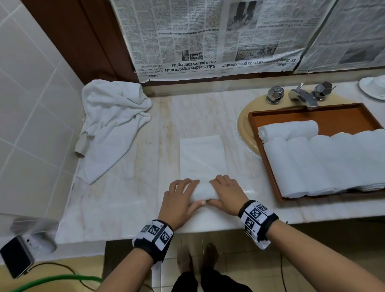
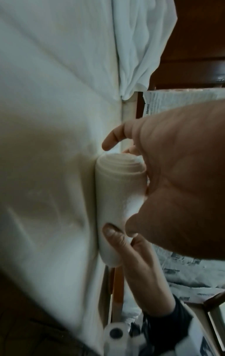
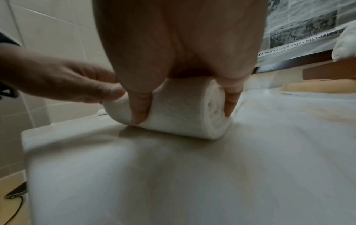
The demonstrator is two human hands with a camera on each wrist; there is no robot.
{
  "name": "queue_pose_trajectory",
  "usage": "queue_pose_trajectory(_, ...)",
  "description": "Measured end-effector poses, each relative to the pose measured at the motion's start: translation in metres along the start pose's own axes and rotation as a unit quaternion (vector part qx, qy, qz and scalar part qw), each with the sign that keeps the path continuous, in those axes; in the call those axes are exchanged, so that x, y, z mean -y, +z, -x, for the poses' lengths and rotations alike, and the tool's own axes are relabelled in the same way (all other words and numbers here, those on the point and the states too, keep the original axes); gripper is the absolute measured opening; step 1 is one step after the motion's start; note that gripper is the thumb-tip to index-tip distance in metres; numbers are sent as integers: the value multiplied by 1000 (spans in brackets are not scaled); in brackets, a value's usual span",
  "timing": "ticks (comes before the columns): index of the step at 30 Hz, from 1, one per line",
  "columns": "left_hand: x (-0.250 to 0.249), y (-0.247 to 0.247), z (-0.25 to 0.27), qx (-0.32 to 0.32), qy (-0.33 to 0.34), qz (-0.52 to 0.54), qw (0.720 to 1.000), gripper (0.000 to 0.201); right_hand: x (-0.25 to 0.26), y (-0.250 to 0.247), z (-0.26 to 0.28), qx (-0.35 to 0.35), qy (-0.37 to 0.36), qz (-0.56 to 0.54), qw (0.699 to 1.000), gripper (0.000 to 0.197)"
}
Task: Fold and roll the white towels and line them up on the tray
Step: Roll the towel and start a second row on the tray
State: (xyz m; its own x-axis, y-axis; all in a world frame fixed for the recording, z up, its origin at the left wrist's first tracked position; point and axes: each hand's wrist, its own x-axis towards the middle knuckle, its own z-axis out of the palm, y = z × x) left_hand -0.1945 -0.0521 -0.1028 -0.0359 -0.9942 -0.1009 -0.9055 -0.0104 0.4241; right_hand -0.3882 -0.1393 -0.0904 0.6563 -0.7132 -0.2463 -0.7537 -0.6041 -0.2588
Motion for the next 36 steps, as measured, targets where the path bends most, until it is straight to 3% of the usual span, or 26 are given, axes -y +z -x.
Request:
queue_pose_trajectory(5, 4, 4, 1, 70, -29, 62, 995, 76, 3, -3, 13, 53, 25, -66, 996, 61)
queue_pose_trajectory(9, 9, 2, -6, 111, -41, 153, 981, 72, 10, 7, 32, -46, 0, 16, 999, 66)
queue_pose_trajectory(12, 11, 5, -12, 112, -48, 167, 978, 53, 10, 16, 34, -77, -16, 29, 996, 71)
queue_pose_trajectory(14, 7, 6, -7, 95, -54, 162, 981, 54, 5, 13, 29, -46, -19, 4, 999, 74)
queue_pose_trajectory(16, 2, 5, 4, 63, -57, 118, 989, 70, 0, 7, 22, -6, -11, -24, 1000, 79)
queue_pose_trajectory(19, -5, 6, 20, -3, -11, 12, 1000, 74, -3, -3, 14, 55, 10, -74, 996, 80)
queue_pose_trajectory(25, 5, 3, 20, 49, -8, 37, 998, 76, -11, -19, 13, 155, 7, -201, 967, 57)
queue_pose_trajectory(27, 7, -5, 12, 93, -21, 72, 993, 80, -13, -22, 21, 137, -1, -194, 972, 61)
queue_pose_trajectory(29, 11, -9, 2, 135, -40, 106, 984, 84, -9, -13, 28, 50, -24, -79, 995, 75)
queue_pose_trajectory(31, 17, -8, -8, 168, -48, 125, 977, 85, -3, -1, 31, -6, -35, -6, 999, 83)
queue_pose_trajectory(34, 16, -11, -12, 180, -37, 101, 978, 85, -3, 4, 22, -1, -20, 1, 1000, 81)
queue_pose_trajectory(36, 6, -13, -5, 135, -24, 48, 989, 88, -4, -2, 14, 35, -3, -26, 999, 79)
